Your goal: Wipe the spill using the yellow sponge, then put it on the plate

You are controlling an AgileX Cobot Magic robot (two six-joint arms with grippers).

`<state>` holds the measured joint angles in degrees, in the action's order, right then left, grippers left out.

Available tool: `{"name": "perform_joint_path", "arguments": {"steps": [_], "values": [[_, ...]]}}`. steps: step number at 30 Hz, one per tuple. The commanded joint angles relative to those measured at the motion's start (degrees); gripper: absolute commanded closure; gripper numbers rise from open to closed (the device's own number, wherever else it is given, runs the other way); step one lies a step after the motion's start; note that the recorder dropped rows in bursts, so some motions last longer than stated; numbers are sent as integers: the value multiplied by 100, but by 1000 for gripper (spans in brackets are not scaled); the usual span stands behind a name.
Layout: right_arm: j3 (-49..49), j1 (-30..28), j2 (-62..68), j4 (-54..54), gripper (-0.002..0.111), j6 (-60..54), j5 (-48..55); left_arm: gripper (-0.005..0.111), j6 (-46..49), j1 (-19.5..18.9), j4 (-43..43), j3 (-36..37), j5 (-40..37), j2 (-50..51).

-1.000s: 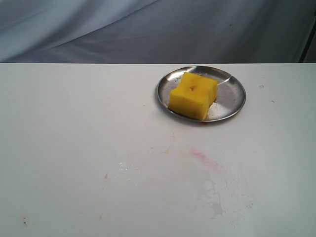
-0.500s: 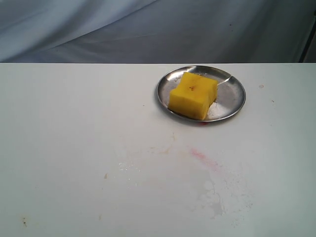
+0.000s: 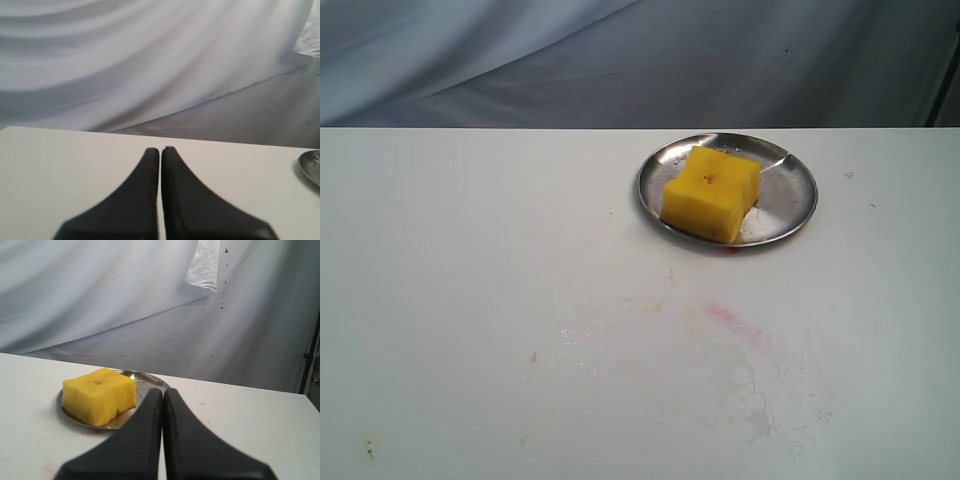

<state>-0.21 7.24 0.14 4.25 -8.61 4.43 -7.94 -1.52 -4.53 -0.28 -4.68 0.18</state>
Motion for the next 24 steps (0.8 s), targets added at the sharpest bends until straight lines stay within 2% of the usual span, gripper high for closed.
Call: {"name": "perform_joint_path", "arguments": {"steps": [1, 24], "values": [[21, -47, -14, -39, 108, 5, -29, 104, 48, 36, -47, 28, -175, -18], [21, -47, -14, -39, 108, 5, -29, 104, 99, 36, -47, 28, -162, -18]]}}
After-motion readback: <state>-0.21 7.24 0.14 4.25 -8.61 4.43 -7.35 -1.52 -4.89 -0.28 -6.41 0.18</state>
